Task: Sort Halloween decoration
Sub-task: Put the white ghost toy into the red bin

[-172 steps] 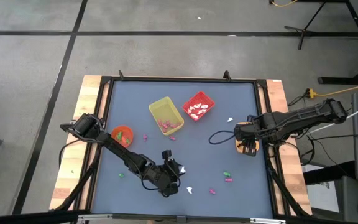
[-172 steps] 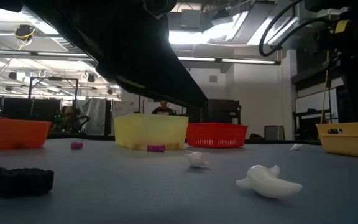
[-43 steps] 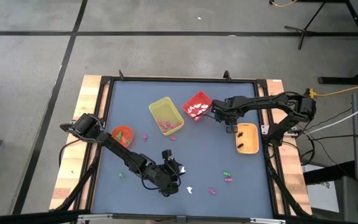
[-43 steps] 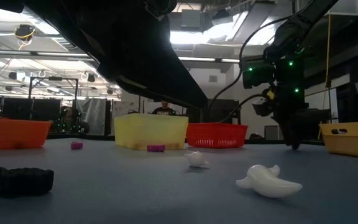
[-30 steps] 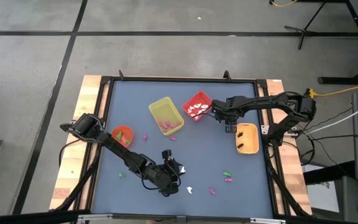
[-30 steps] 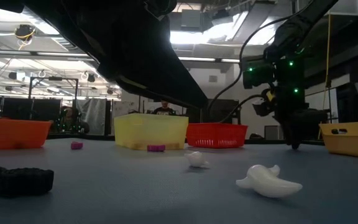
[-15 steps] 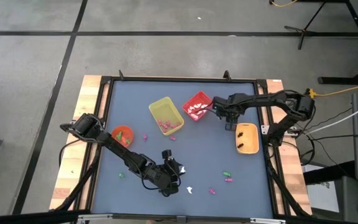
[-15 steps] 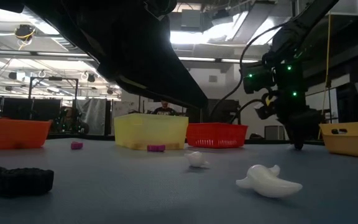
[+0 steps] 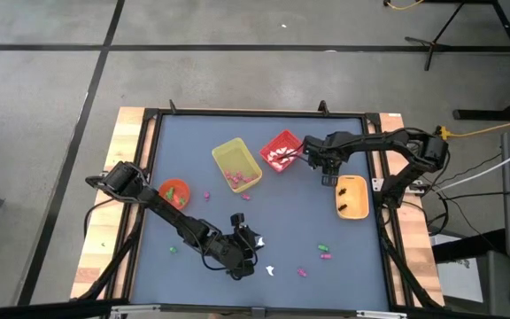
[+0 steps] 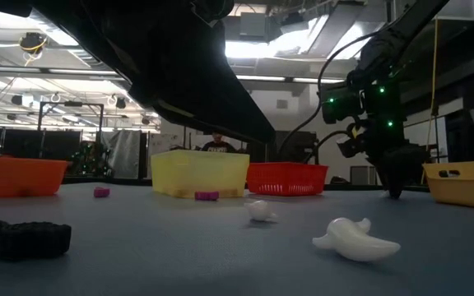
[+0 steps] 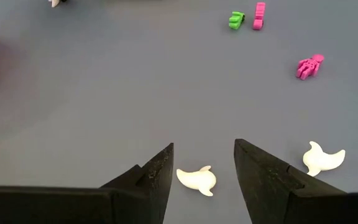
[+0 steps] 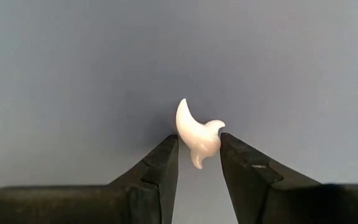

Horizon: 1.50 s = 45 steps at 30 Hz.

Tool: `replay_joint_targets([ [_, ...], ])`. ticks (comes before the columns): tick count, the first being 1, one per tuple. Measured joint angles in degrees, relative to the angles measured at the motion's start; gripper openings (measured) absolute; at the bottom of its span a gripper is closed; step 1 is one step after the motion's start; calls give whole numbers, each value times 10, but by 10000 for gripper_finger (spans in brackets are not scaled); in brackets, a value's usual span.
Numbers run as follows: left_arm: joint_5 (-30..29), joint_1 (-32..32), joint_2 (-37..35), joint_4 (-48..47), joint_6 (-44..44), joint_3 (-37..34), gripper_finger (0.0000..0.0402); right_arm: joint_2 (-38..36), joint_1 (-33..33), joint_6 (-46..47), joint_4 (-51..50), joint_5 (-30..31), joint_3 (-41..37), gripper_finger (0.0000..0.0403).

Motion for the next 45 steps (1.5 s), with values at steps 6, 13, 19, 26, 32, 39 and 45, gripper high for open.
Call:
replay_joint_targets([
  [6, 0, 0, 0, 0, 0, 0, 153, 0, 0, -6, -1, -3, 0, 98],
  [13, 0, 0, 0, 0, 0, 0, 153, 0, 0, -6, -2, -8, 0, 51],
  [19, 0, 0, 0, 0, 0, 0, 153, 0, 0, -6, -2, -11, 0, 64],
  [26, 0, 0, 0, 0, 1, 0, 153, 3, 0, -7, -25, -14, 15, 57],
  [32, 0, 0, 0, 0, 0, 0, 153, 3, 1, -7, -72, -34, 59, 56],
  [39, 0, 0, 0, 0, 1, 0, 153, 3, 1, -7, -143, -69, 126, 57],
  [45, 0, 0, 0, 0, 1, 0, 153, 2, 1, -7, -185, -92, 200, 57],
])
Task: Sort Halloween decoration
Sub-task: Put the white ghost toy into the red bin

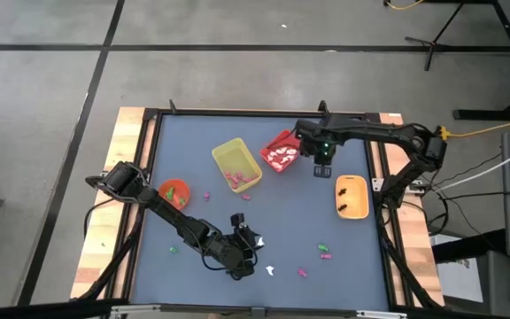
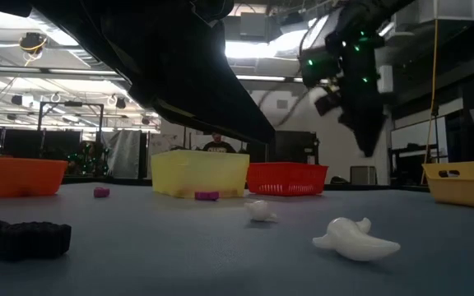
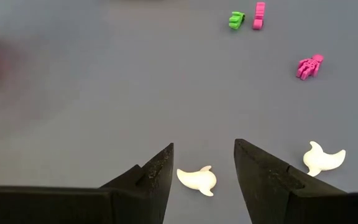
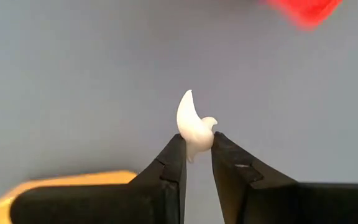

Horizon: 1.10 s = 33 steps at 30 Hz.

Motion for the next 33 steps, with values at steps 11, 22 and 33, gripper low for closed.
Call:
replay_joint_targets([
  [11, 0, 0, 0, 0, 0, 0, 153, -1, 0, 0, 163, 0, 59, 58],
  [22, 0, 0, 0, 0, 0, 0, 153, -1, 0, 0, 242, 0, 59, 58],
  [33, 0, 0, 0, 0, 0, 0, 153, -1, 0, 0, 240, 0, 59, 58],
])
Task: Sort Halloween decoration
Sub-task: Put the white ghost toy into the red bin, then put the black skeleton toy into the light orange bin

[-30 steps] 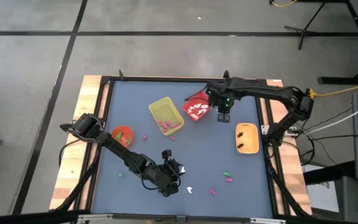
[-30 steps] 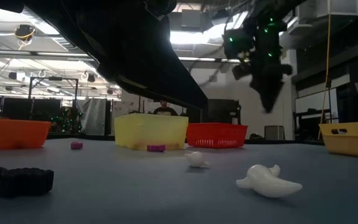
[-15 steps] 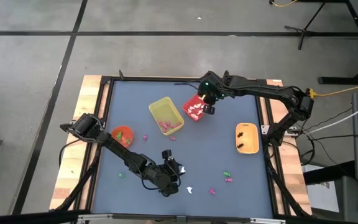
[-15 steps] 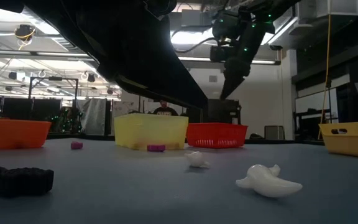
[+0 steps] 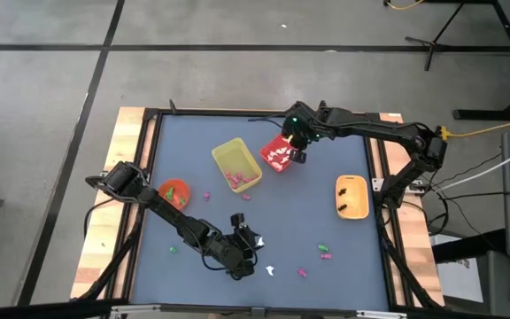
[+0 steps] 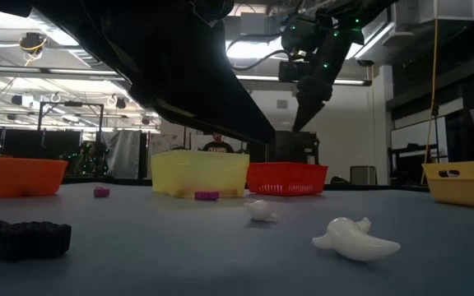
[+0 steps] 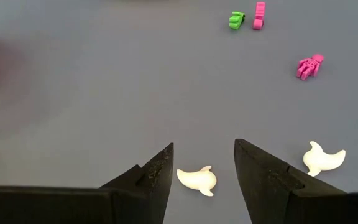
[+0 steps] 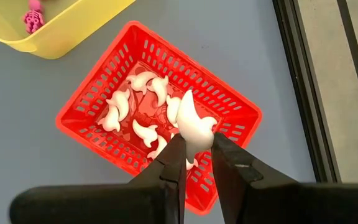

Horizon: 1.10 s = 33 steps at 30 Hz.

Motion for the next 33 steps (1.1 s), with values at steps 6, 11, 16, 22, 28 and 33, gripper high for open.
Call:
replay_joint_targets([
  [6, 0, 0, 0, 0, 0, 0, 153, 0, 0, 0, 0, 0, 0, 59],
  [11, 0, 0, 0, 0, 0, 0, 153, 0, 0, 0, 0, 0, 0, 99],
  [16, 0, 0, 0, 0, 0, 0, 153, 0, 0, 0, 0, 0, 0, 165],
  [22, 0, 0, 0, 0, -3, 0, 153, 0, 0, 0, 0, 0, 0, 211],
  [28, 0, 0, 0, 0, -43, 0, 153, 0, 0, 1, 0, 0, 0, 222],
  [33, 6, -1, 0, 0, -45, 0, 153, 0, 0, 0, 0, 0, 0, 223],
])
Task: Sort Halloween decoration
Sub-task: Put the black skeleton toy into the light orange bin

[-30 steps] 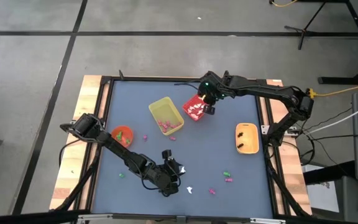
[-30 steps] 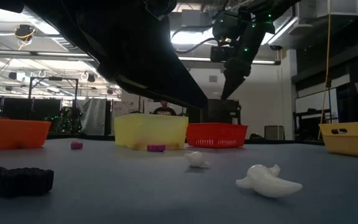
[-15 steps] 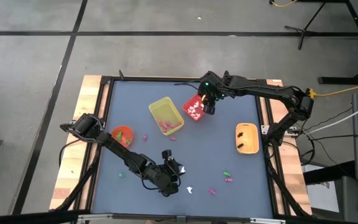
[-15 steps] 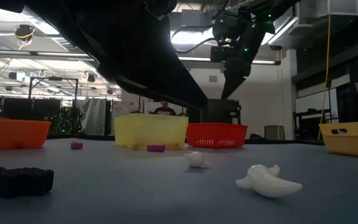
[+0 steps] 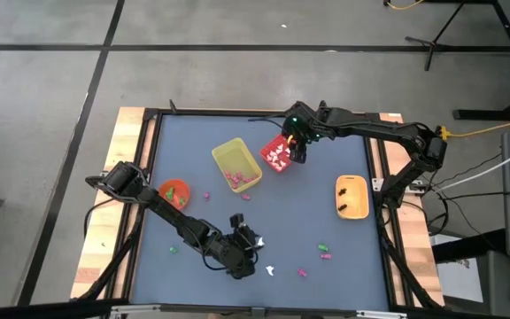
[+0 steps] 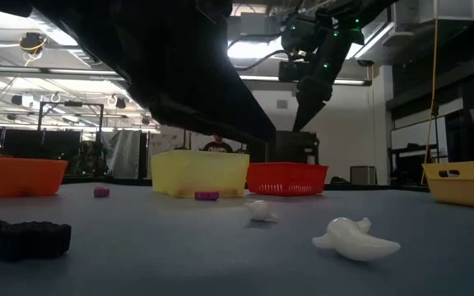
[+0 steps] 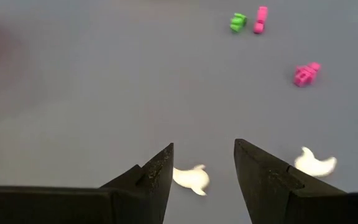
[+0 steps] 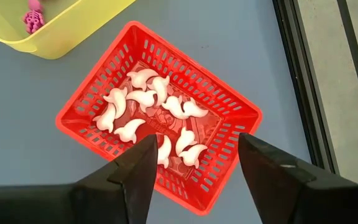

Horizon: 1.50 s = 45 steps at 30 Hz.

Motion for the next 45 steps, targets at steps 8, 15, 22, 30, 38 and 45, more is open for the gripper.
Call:
replay_joint_targets([
  [8, 96, -11, 0, 0, 3, 0, 153, 0, 0, 0, 0, 0, 0, 223],
  [15, 162, -44, 0, -3, 1, 0, 153, 0, 0, 0, 0, 0, 0, 223],
  [22, 164, -75, 0, -61, -54, 1, 153, 0, 0, 0, 0, 0, 0, 223],
  [30, 157, -109, 0, -125, -75, 1, 153, 0, 0, 0, 0, 0, -1, 223],
  [38, 123, -128, 0, -142, -75, 1, 153, 0, 0, 0, -1, 0, -1, 223],
  [45, 115, -130, 0, -170, -75, 0, 153, 0, 0, 0, -1, 0, -1, 223],
])
